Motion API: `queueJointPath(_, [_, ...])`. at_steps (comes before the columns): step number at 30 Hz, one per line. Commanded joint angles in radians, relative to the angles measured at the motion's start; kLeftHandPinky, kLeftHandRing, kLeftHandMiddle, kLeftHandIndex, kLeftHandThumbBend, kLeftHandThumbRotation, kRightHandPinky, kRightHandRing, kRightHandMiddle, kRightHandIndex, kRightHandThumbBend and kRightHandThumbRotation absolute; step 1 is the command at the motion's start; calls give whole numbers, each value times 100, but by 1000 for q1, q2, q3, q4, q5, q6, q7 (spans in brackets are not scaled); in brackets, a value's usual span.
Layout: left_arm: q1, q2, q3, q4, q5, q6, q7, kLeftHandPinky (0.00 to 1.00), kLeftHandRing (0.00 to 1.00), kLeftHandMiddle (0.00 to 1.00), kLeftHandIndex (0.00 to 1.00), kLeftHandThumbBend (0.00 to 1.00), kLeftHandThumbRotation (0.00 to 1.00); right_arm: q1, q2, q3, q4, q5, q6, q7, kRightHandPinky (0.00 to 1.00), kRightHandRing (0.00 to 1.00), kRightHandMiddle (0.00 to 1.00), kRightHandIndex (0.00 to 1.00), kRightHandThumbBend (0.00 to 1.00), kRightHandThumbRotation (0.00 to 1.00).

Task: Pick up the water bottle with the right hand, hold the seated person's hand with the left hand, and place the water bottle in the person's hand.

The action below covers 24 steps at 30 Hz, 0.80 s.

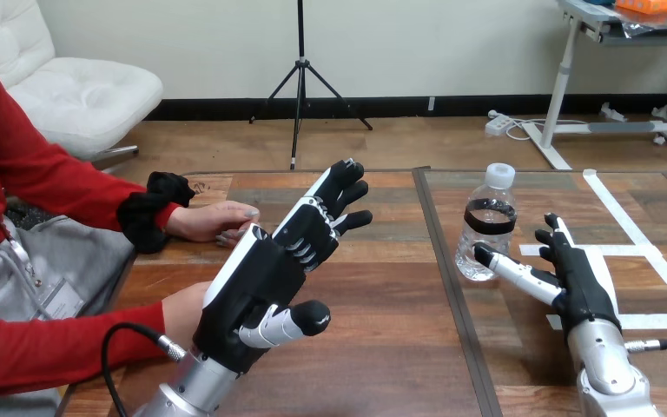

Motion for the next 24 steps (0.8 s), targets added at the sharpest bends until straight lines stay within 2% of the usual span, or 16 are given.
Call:
queueJointPath(1, [-15,4,16,-37,-13,-17,3,89,97,99,97,100,69,-101,8,13,6,-12,15,-6,84,95,95,100,100,45])
queueJointPath(7, [-11,5,16,-39,-11,-17,5,89,97,99,97,100,69,-121,8,25,5,-26,32,-13,83,95,95,100,100,44])
queueJointPath(13, [-7,6,15,-39,-5,-26,11,89,97,99,97,100,69,-134,8,27,7,-35,21,-14,83,93,94,100,100,44])
queueJointPath(24, [1,5,13,-46,-7,-23,13,89,96,99,97,100,69,-160,8,41,14,-48,46,-19,79,91,95,100,100,45])
